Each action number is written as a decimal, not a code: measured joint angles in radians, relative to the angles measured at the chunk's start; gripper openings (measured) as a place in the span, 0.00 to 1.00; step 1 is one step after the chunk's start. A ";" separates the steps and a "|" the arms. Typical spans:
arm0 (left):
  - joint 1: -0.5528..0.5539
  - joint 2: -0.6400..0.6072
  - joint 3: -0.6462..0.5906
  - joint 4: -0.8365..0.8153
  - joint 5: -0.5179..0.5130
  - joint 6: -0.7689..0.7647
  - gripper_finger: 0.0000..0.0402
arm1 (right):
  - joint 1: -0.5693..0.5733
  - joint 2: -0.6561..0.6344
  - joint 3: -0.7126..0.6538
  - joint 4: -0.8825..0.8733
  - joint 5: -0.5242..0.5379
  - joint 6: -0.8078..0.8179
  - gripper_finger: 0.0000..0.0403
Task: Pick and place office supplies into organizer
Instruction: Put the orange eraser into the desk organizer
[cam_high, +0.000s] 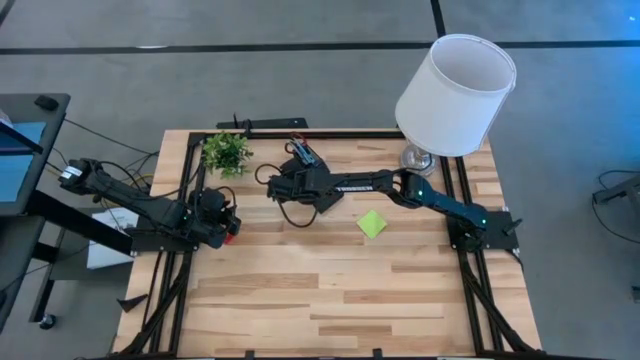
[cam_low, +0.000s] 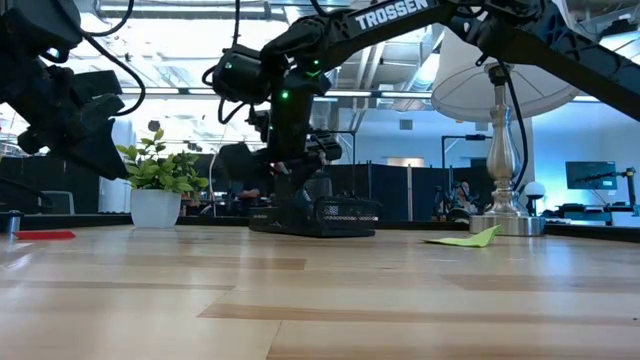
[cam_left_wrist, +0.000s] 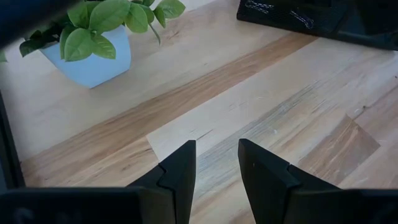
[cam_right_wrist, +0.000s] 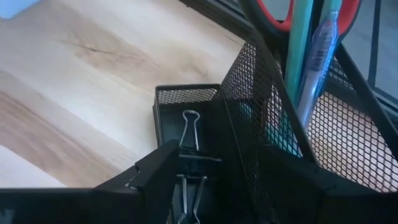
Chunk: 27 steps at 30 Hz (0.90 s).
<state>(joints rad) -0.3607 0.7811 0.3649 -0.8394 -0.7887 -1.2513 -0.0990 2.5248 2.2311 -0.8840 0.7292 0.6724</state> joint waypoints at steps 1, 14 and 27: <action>0.000 0.000 0.000 0.000 0.000 -0.001 0.29 | 0.000 0.000 0.000 0.007 0.000 0.000 0.54; -0.001 0.000 -0.106 0.065 0.103 -0.053 0.29 | 0.119 -0.003 0.064 0.044 -0.066 -0.201 0.49; -0.241 -0.003 -0.106 0.177 0.190 -0.119 0.29 | 0.288 -0.002 0.124 -0.126 -0.021 -0.172 0.43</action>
<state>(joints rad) -0.6017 0.7784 0.2588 -0.6621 -0.5985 -1.3707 0.1889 2.5225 2.3550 -1.0102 0.7078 0.5003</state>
